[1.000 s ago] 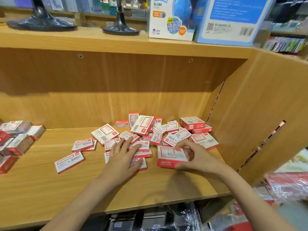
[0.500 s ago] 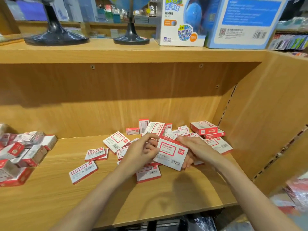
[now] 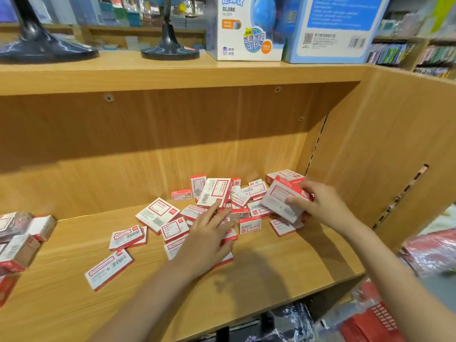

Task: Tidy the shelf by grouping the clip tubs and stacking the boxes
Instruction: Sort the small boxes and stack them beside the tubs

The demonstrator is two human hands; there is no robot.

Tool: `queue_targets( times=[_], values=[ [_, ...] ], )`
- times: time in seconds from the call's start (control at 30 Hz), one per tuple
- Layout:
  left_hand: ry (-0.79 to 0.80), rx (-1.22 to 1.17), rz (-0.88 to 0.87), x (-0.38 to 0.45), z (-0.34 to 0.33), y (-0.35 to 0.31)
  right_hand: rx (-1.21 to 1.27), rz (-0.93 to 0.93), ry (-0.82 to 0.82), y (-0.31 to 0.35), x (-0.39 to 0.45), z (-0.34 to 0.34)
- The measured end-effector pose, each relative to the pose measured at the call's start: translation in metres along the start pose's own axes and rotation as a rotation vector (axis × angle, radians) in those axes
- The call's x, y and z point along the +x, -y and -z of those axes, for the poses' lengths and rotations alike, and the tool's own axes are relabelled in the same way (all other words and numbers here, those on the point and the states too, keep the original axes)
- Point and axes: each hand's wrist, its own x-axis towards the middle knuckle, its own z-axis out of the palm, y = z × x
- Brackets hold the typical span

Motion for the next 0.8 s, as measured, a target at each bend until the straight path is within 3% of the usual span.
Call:
queue_targets(
  times=[0.1, 0.17, 0.27, 0.47, 0.63, 0.8],
  values=[
    [-0.023, 0.02, 0.01, -0.001, 0.0, -0.001, -0.1, 0.065, -0.234, 0.01, 0.001, -0.01],
    [-0.052, 0.039, -0.005, -0.002, 0.001, 0.002, -0.308, 0.164, -0.272, 0.013, 0.001, -0.02],
    [-0.074, 0.105, -0.022, -0.006, -0.001, 0.006, -0.509, 0.233, -0.162, 0.006, -0.004, -0.045],
    [-0.138, -0.041, -0.001, -0.012, -0.008, 0.01, -0.449, 0.216, 0.039, -0.001, -0.002, -0.051],
    [-0.28, -0.061, 0.217, -0.022, 0.003, 0.013, -0.486, 0.241, 0.031, 0.014, 0.009, -0.04],
    [-0.102, 0.09, 0.453, -0.03, 0.02, 0.021, -0.241, 0.364, 0.087, 0.036, 0.015, -0.054]
  ],
)
